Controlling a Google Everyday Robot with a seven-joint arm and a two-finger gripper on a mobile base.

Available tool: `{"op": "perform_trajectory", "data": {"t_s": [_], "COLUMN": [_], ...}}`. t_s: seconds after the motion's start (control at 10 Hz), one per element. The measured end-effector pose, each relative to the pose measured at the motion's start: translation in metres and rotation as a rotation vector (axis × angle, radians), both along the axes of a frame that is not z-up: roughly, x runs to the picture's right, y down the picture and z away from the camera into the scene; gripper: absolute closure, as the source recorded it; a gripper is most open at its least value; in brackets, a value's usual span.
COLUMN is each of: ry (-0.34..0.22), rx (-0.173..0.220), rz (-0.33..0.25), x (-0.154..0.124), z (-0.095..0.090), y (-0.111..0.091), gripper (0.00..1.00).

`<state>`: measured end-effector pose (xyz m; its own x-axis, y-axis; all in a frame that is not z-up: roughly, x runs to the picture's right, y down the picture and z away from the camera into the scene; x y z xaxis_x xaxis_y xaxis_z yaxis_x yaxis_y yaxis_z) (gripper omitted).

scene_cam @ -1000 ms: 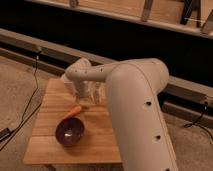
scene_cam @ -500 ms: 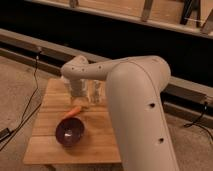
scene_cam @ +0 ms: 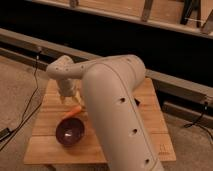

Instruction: Place the pepper on the white sponge

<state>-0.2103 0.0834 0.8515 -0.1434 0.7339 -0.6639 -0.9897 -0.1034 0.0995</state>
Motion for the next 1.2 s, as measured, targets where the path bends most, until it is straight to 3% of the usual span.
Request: {"op": "perform_trajectory", "data": {"t_s": [0.2,0.4,1.2], "ry": [0.064,0.098,0.102], "rx": [-0.005,-0.004,-0.004], "rz": [0.087,0.131,0.134], "x": [-0.022,-0.023,-0.022], "z": [0.011,0.012,0.012], "y": [0.004,0.004,0.004], "gripper": [0.35,0.35,0.35]}}
